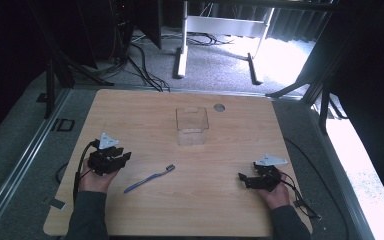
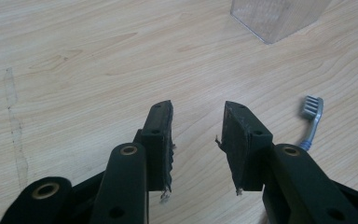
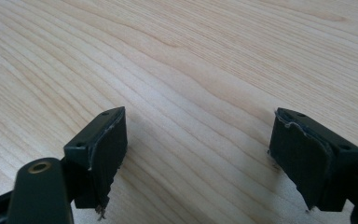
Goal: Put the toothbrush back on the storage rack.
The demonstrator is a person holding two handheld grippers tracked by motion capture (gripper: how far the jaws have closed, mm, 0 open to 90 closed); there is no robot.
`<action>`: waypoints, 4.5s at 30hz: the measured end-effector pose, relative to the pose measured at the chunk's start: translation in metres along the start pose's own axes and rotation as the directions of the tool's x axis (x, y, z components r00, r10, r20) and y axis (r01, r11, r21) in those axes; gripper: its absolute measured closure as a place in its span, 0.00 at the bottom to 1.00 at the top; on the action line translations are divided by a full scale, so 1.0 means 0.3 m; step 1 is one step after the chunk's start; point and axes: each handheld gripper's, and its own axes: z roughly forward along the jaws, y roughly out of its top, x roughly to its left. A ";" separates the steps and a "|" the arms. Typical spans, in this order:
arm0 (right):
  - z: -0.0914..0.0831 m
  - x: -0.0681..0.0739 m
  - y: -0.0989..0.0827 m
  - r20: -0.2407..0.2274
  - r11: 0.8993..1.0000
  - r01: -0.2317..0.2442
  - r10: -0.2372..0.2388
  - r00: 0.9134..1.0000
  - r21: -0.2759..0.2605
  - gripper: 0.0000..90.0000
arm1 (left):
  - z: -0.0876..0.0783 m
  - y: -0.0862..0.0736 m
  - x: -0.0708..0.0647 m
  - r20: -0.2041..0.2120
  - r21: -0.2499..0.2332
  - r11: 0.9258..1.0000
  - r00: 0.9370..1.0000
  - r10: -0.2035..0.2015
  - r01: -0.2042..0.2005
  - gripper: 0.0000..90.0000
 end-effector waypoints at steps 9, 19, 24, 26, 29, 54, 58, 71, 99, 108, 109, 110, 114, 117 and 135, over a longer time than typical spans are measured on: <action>0.000 0.000 0.000 -0.001 1.000 0.001 -0.001 1.000 0.000 0.21 | 0.001 -0.003 0.003 0.023 0.006 1.000 1.000 -0.002 0.002 0.68; 0.000 0.000 0.000 -0.001 1.000 0.000 0.000 1.000 0.000 0.21 | -0.013 0.014 -0.014 0.034 0.004 1.000 0.999 -0.004 0.004 0.67; 0.000 0.000 0.000 0.000 1.000 0.001 -0.001 1.000 -0.001 0.21 | -0.018 0.018 -0.021 0.039 0.001 1.000 0.999 0.002 -0.002 0.66; 0.000 0.000 0.000 0.000 1.000 0.001 -0.001 1.000 -0.001 0.21 | -0.018 0.020 -0.028 0.042 0.004 1.000 0.999 0.008 -0.008 0.66; 0.000 0.000 0.000 0.000 1.000 0.001 -0.001 1.000 -0.001 0.21 | -0.019 0.023 -0.030 0.047 0.009 1.000 0.999 0.016 -0.016 0.66; 0.000 0.000 0.000 -0.001 1.000 -0.001 0.001 1.000 0.000 0.21 | -0.015 0.062 -0.059 0.066 0.015 0.999 0.997 0.028 -0.029 0.64; 0.000 0.000 0.000 0.000 1.000 0.000 0.000 1.000 0.000 0.21 | -0.016 0.064 -0.066 0.066 0.007 1.000 0.997 0.026 -0.027 0.64; 0.000 0.000 0.000 0.000 1.000 0.000 0.000 1.000 0.000 0.21 | -0.013 0.075 -0.087 0.074 0.007 0.999 0.997 0.039 -0.039 0.64; 0.000 0.000 0.000 0.000 1.000 0.001 -0.001 1.000 -0.001 0.21 | 0.004 0.097 -0.118 0.095 0.029 0.998 0.994 0.054 -0.057 0.64; 0.000 0.000 0.000 0.000 1.000 0.001 -0.001 1.000 -0.001 0.21 | 0.008 0.103 -0.127 0.101 0.044 0.997 0.993 0.060 -0.064 0.64; 0.000 0.000 0.000 0.000 1.000 0.001 -0.001 1.000 -0.001 0.21 | 0.009 0.103 -0.128 0.101 0.046 0.997 0.993 0.061 -0.066 0.64; 0.000 0.000 0.000 0.000 1.000 0.002 -0.002 1.000 -0.001 0.21 | 0.010 0.104 -0.129 0.103 0.048 0.997 0.993 0.063 -0.068 0.64; 0.000 0.000 0.000 0.000 1.000 0.002 -0.002 1.000 -0.001 0.21 | 0.012 0.107 -0.133 0.104 0.055 0.996 0.992 0.066 -0.072 0.64; 0.000 0.000 0.000 0.000 1.000 0.001 -0.001 1.000 -0.001 0.21 | 0.014 0.108 -0.136 0.106 0.061 0.995 0.992 0.071 -0.078 0.64; 0.000 0.000 0.000 -0.001 1.000 0.000 0.000 1.000 0.000 0.21 | 0.026 0.120 -0.152 0.119 0.114 0.988 0.989 0.089 -0.103 0.64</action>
